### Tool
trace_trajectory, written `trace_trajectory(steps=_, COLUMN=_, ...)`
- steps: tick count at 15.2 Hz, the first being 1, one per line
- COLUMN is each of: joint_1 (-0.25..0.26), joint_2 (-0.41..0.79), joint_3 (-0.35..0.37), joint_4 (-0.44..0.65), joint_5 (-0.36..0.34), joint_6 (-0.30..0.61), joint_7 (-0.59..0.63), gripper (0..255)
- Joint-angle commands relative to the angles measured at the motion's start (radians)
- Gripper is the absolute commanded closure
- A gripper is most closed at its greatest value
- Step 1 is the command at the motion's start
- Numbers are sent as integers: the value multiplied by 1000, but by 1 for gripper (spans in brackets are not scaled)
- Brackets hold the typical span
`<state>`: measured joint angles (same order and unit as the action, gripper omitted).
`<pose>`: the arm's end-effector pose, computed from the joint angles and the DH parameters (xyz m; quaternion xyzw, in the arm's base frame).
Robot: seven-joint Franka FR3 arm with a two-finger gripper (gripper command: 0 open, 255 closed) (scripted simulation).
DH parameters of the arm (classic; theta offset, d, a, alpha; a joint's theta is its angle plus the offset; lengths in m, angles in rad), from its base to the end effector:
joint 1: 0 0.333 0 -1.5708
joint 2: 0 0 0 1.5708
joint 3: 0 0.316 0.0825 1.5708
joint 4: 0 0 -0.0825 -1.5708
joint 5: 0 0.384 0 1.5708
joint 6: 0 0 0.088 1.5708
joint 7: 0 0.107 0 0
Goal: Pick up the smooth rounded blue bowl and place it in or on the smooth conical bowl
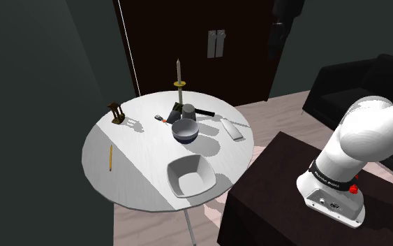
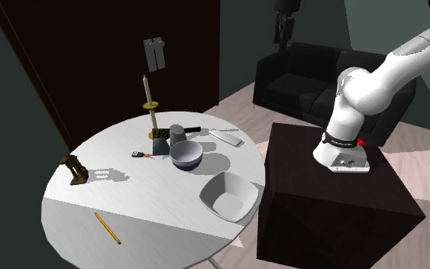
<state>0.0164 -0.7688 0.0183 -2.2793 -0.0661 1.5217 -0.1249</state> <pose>0.3071 0.0054 0.6173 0.9964 0.0753 0.0037 0.0396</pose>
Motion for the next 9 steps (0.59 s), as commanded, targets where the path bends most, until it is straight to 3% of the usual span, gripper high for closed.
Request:
trace_trajectory(steps=1, joint_1=0, joint_2=0, joint_3=0, joint_4=0, joint_5=0, joint_6=0, joint_7=0, gripper=0)
trace_trajectory(steps=9, joint_1=18, joint_2=175, joint_3=51, joint_4=-86, joint_5=17, joint_6=251, joint_7=61, gripper=0)
